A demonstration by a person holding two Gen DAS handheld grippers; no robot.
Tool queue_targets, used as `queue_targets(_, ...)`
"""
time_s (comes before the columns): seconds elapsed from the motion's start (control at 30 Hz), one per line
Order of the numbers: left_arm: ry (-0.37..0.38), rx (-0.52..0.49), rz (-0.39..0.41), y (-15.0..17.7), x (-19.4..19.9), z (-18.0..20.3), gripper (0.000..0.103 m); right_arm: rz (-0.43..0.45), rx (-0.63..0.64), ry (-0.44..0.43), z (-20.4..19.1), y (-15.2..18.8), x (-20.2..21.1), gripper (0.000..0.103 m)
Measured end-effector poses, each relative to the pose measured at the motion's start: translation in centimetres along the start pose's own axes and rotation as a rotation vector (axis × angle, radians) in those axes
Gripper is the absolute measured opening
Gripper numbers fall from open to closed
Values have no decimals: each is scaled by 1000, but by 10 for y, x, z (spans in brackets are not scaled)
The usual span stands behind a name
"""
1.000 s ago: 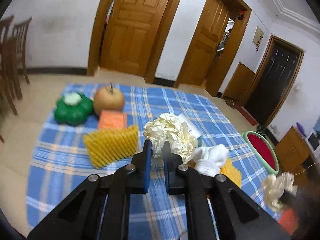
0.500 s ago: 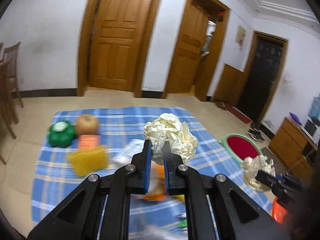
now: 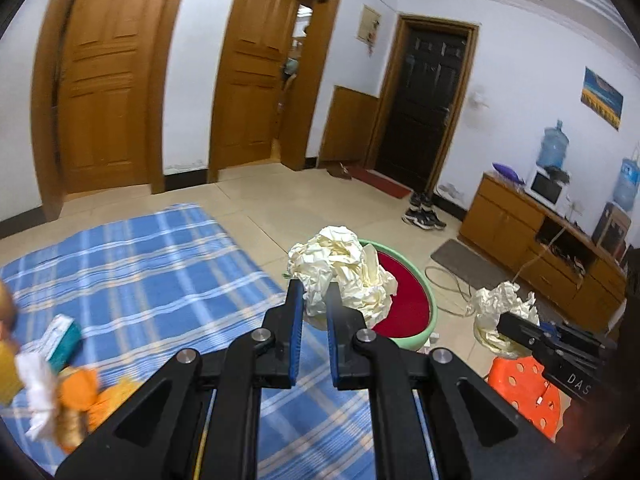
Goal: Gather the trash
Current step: 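Carry both papers to the red basin and open both tools over it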
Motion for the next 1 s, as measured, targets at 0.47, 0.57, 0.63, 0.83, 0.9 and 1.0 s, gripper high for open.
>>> queue_targets(0.47,-12,-37,-158,-17,-121,33,12,-35,-23,24,45,-43,-101,18)
queue_targets(0.57,-36,-39,-232,-15,-145,28,37,-71,-18,13,47,-49,-118,32)
queue_targets(0.63,-40,-22,-225,-15,-147,25,55,-68,-16,29,48,-54,-123,45)
queue_targets(0.83,-71,-25,-214,-14,-138,19,57,-61,-5,21,47,-58,-126,48)
queue_targets(0.9,-72,-14,-212,-14,-134,19,57,-63,2,23,44,-59,-126,48)
queue_targets(1.0,-66,0,-202,-13,-124,17,57,-61,1,12,40,-58,-120,48)
Point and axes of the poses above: each gripper's, at about its wrist camera, not at the fingertips, and x roughly against the way its jaws point, z to its right, y to its underside, the point moved 6 cm from there along -x, roughly the way its jaws point, and after that the axes turned 6 degrees about -z, right-handed, at the moved point
